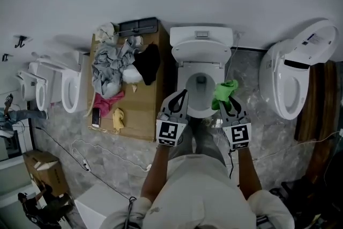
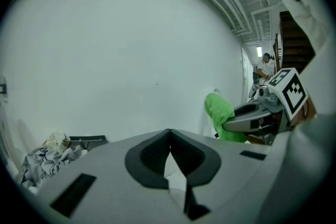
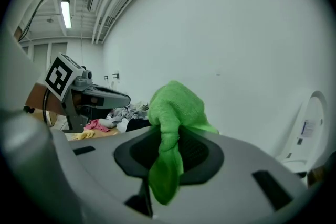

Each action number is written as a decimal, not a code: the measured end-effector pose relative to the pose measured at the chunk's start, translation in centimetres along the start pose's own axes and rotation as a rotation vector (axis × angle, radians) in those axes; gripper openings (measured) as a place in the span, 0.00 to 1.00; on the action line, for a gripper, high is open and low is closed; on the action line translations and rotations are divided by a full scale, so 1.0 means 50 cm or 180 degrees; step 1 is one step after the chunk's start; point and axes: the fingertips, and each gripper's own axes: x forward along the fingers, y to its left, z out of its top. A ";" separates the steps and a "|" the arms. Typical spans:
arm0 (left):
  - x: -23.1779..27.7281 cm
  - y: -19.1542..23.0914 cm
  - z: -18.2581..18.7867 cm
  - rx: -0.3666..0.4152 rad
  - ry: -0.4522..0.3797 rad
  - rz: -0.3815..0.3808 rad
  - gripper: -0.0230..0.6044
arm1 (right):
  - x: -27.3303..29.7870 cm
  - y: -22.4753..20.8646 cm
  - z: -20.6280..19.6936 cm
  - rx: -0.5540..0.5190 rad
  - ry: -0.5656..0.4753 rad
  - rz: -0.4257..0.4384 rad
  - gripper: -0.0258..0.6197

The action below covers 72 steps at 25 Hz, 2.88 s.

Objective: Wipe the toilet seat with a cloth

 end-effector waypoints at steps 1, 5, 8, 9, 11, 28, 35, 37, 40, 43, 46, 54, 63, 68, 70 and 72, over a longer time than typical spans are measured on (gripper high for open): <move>0.007 0.007 -0.010 -0.0019 0.0011 0.0021 0.06 | 0.012 -0.001 -0.004 -0.0004 0.0008 0.0012 0.19; 0.036 0.034 -0.060 -0.0037 0.0082 0.0074 0.06 | 0.057 -0.003 -0.025 -0.0029 0.0050 0.0048 0.19; 0.058 0.050 -0.110 -0.0087 0.0179 0.0086 0.06 | 0.088 0.000 -0.053 -0.0016 0.0135 0.0075 0.19; 0.066 0.055 -0.126 -0.0116 0.0207 0.0085 0.06 | 0.098 0.001 -0.063 -0.0012 0.0168 0.0080 0.19; 0.082 0.067 -0.155 -0.0166 0.0252 0.0063 0.06 | 0.121 0.002 -0.083 -0.0010 0.0231 0.0071 0.19; 0.180 0.170 -0.422 -0.0436 0.0553 -0.0106 0.06 | 0.326 0.034 -0.290 -0.0085 0.0751 0.0013 0.19; 0.188 0.203 -0.537 -0.0647 0.0720 -0.0024 0.06 | 0.398 0.062 -0.381 -0.0144 0.0972 0.0040 0.19; 0.194 0.209 -0.561 -0.0675 0.0744 -0.0018 0.06 | 0.419 0.070 -0.402 -0.0133 0.0993 0.0057 0.19; 0.202 0.217 -0.593 -0.0713 0.0771 0.0005 0.06 | 0.450 0.085 -0.434 -0.0124 0.1023 0.0096 0.19; 0.209 0.225 -0.621 -0.0768 0.0776 0.0058 0.06 | 0.478 0.098 -0.469 -0.0162 0.1062 0.0172 0.19; 0.214 0.231 -0.649 -0.0795 0.0792 0.0112 0.06 | 0.507 0.104 -0.509 -0.0221 0.1133 0.0259 0.19; 0.230 0.250 -0.740 -0.0853 0.0875 0.0318 0.06 | 0.591 0.111 -0.604 -0.0384 0.1261 0.0534 0.19; 0.260 0.265 -0.813 -0.0970 0.0949 0.0590 0.06 | 0.678 0.116 -0.687 -0.0554 0.1403 0.0892 0.19; 0.281 0.269 -0.846 -0.0990 0.1019 0.0685 0.06 | 0.726 0.102 -0.732 -0.0664 0.1540 0.1025 0.19; 0.285 0.273 -0.853 -0.1008 0.1035 0.0720 0.06 | 0.743 0.107 -0.745 -0.0759 0.1572 0.1104 0.19; 0.285 0.278 -0.858 -0.1032 0.1037 0.0777 0.06 | 0.761 0.118 -0.752 -0.0834 0.1571 0.1196 0.19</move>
